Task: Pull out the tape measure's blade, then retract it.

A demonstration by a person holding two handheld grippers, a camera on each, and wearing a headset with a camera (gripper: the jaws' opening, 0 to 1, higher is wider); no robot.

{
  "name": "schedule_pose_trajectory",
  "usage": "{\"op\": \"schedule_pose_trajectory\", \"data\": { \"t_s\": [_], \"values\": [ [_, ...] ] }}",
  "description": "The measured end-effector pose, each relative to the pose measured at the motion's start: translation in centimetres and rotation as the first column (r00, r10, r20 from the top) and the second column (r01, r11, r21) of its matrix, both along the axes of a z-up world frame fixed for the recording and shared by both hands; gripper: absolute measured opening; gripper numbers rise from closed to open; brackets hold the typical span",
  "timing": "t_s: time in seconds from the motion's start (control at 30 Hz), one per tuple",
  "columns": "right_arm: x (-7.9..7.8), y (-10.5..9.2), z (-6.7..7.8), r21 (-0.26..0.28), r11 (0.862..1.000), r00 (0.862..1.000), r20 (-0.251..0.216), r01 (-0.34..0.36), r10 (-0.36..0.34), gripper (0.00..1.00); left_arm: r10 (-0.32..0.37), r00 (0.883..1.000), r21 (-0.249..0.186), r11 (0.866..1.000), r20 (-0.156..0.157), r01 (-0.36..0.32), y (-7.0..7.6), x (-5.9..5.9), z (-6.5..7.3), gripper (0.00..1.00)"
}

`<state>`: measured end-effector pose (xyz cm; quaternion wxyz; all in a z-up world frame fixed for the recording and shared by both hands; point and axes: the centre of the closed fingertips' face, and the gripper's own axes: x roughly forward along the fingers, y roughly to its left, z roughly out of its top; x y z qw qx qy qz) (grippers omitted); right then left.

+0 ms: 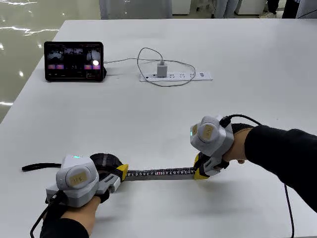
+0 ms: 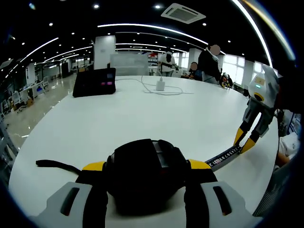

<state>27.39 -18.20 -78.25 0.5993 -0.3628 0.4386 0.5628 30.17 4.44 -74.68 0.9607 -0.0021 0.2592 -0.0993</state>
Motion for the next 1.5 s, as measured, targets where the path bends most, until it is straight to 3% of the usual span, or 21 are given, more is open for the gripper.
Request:
{"op": "schedule_pose_trajectory", "data": {
  "t_s": [1.5],
  "values": [
    [0.1, 1.4, 0.0, -0.015, 0.999, 1.000, 0.004, -0.028, 0.028, 0.11, 0.000, 1.000, -0.010, 1.000, 0.004, 0.001, 0.0, 0.1, 0.0, 0.61]
  ]
}}
